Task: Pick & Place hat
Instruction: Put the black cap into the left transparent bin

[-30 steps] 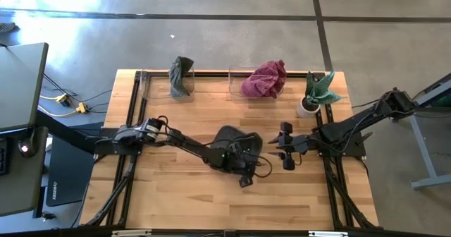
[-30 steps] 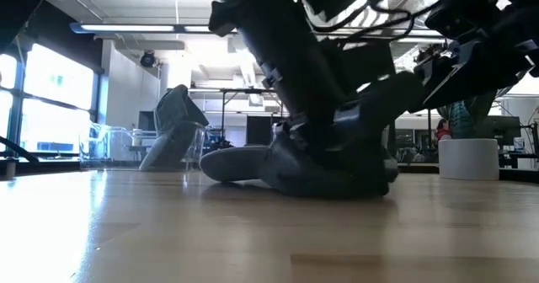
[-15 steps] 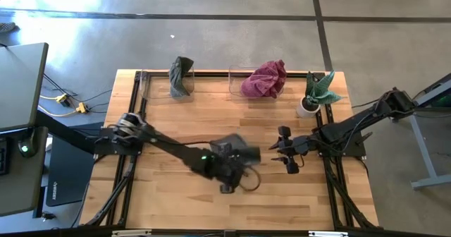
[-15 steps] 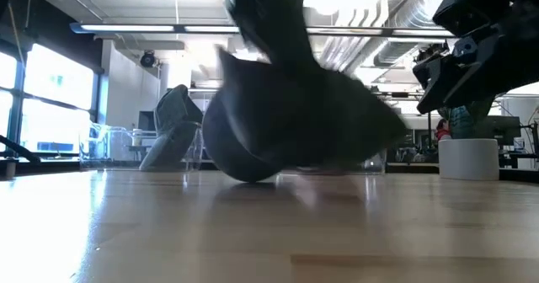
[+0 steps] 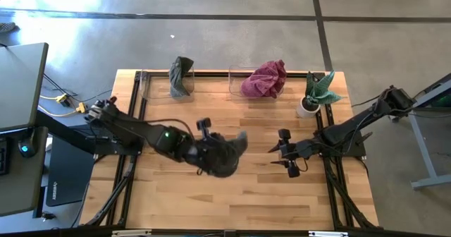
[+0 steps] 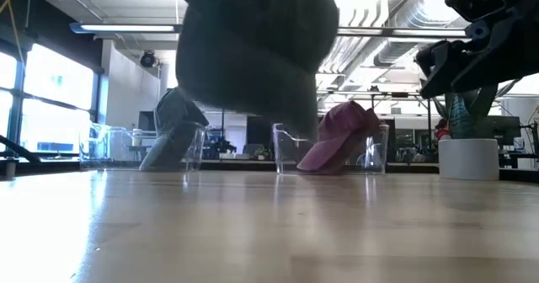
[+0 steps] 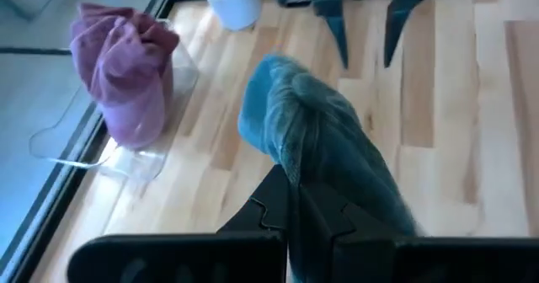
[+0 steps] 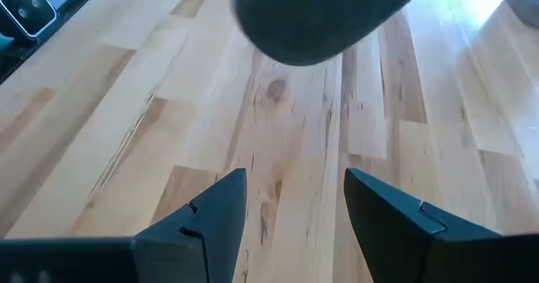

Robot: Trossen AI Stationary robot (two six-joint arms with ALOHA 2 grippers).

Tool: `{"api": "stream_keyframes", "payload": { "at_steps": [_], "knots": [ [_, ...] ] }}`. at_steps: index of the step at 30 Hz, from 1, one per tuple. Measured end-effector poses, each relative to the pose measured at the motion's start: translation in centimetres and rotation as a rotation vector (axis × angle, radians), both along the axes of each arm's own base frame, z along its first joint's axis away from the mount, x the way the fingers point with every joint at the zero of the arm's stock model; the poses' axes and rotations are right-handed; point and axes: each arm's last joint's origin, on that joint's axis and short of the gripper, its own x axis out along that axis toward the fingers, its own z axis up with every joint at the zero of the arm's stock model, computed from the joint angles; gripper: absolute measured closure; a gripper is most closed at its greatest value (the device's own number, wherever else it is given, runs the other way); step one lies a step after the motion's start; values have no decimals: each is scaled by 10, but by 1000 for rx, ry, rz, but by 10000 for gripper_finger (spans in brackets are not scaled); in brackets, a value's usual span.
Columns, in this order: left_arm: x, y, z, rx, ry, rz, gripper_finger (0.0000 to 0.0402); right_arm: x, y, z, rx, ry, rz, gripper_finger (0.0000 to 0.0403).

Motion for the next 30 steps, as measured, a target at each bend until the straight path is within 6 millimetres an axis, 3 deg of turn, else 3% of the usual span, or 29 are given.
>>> {"api": "stream_keyframes", "payload": {
  "at_steps": [7,13,16,23,30],
  "knots": [
    [2,9,-3,-16,125,-189,400,12,7,-1,0,-69,78,206],
    [32,6,-39,-70,252,-422,401,24,14,-8,-7,-112,141,205],
    [44,7,-47,-124,247,-497,401,28,15,-2,-9,-195,122,205],
    [63,11,-70,-156,275,-559,401,31,16,9,-3,-316,136,206],
    [69,15,-70,-145,244,-567,401,39,23,7,25,-351,147,205]
  ]
}}
